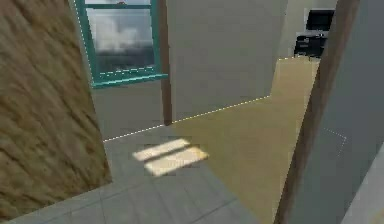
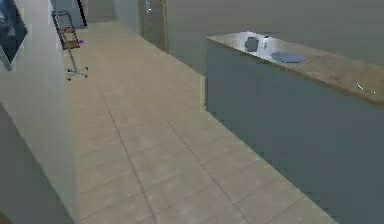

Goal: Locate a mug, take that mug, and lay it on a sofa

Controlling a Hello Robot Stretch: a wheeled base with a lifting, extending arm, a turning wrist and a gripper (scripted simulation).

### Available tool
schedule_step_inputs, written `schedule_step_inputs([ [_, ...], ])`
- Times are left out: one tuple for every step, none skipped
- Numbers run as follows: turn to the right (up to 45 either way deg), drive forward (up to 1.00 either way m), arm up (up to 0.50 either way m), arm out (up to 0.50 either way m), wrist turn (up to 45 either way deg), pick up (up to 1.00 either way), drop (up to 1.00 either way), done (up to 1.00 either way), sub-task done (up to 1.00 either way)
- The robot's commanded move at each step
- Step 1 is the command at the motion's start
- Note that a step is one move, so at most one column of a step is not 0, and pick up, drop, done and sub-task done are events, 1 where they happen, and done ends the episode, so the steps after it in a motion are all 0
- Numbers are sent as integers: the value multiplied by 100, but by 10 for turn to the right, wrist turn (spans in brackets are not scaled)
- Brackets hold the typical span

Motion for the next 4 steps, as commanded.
schedule_step_inputs([
  [450, 0, 0, 0, 0, 0, 0, 0, 0],
  [450, 0, 0, 0, 0, 0, 0, 0, 0],
  [270, 0, 0, 0, 0, 0, 0, 0, 0],
  [0, 85, 0, 0, 0, 0, 0, 0, 0],
])
